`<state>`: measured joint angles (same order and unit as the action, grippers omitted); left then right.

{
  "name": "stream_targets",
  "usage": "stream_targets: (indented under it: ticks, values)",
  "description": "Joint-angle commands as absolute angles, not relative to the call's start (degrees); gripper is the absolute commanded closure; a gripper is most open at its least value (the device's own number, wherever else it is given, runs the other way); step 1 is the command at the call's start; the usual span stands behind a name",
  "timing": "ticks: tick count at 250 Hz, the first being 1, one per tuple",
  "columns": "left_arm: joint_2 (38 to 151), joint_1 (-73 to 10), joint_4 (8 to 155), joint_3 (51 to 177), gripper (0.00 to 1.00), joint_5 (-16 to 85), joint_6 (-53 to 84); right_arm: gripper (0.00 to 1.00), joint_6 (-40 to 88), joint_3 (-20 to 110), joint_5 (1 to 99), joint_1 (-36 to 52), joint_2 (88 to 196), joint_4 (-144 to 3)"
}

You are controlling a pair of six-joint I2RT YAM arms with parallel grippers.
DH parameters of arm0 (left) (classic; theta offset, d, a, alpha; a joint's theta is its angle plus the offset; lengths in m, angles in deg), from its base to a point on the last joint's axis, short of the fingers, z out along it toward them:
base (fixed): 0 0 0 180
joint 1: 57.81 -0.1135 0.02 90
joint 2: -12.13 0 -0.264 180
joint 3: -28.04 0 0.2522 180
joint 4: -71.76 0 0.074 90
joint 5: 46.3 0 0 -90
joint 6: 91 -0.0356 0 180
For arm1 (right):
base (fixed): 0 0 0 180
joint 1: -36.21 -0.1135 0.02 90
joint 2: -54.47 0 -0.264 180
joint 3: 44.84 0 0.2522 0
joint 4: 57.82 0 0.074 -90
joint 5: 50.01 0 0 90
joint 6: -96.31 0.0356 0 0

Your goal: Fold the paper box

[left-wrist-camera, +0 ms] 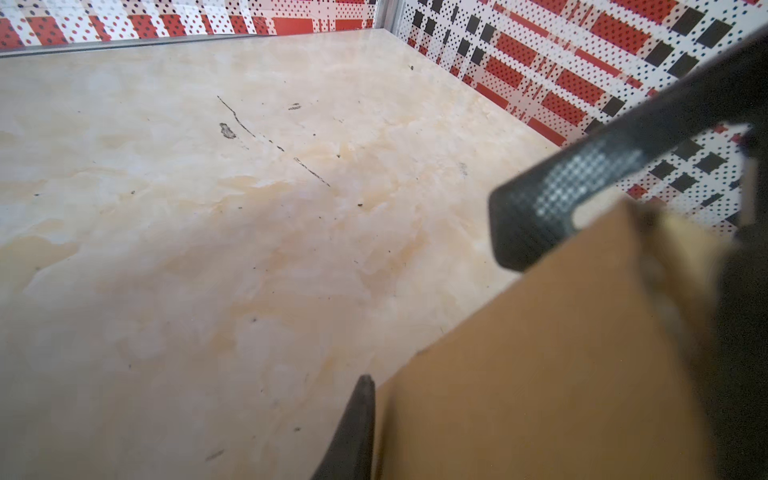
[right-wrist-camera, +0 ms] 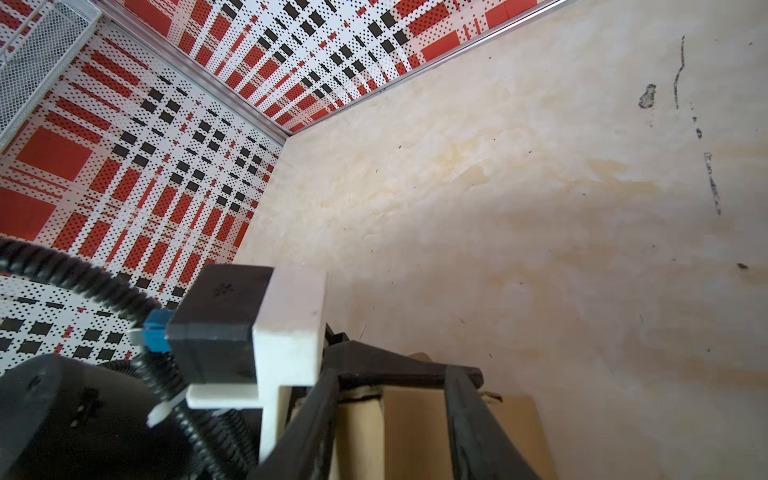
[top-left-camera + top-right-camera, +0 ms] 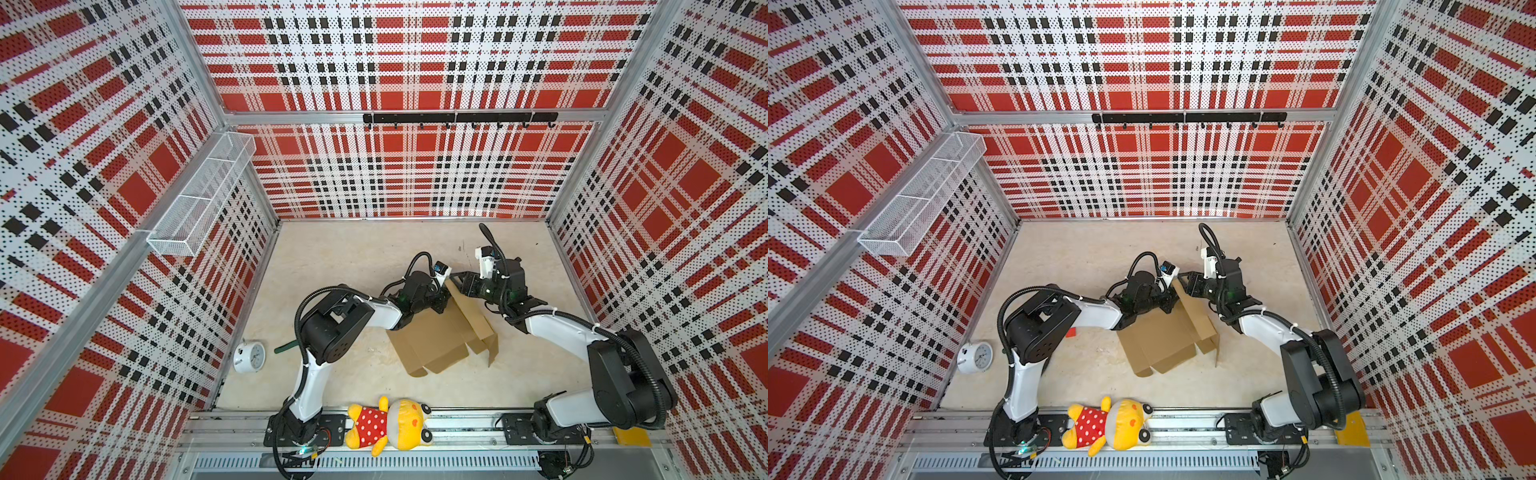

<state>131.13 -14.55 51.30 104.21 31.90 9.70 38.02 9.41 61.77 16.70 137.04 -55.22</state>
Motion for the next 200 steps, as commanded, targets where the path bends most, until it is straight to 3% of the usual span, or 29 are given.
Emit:
stream_targets:
  ticks: [1,26,58,93,200]
  values:
    - [129.84,-16.35,49.11,107.60,0.90,33.60,13.06,0.56,37.44,8.03,62.80,15.64,138.57,-60.80]
    - [129.38,-16.41,49.66,107.81,0.91,33.45,12.73,0.56,37.93,7.84,62.47,15.63,138.10,-60.59]
    - [128.96,-16.87,49.64,107.73,0.73,32.63,11.93,0.56,36.37,8.85,62.46,15.61,137.53,-62.70]
    - [127.79,-17.10,49.66,106.70,0.68,31.82,8.72,0.56,36.35,9.13,61.92,16.03,137.51,-62.97]
    - [122.87,-18.23,51.31,102.10,0.52,27.71,-6.15,0.40,35.76,14.79,62.68,19.06,132.35,-69.50]
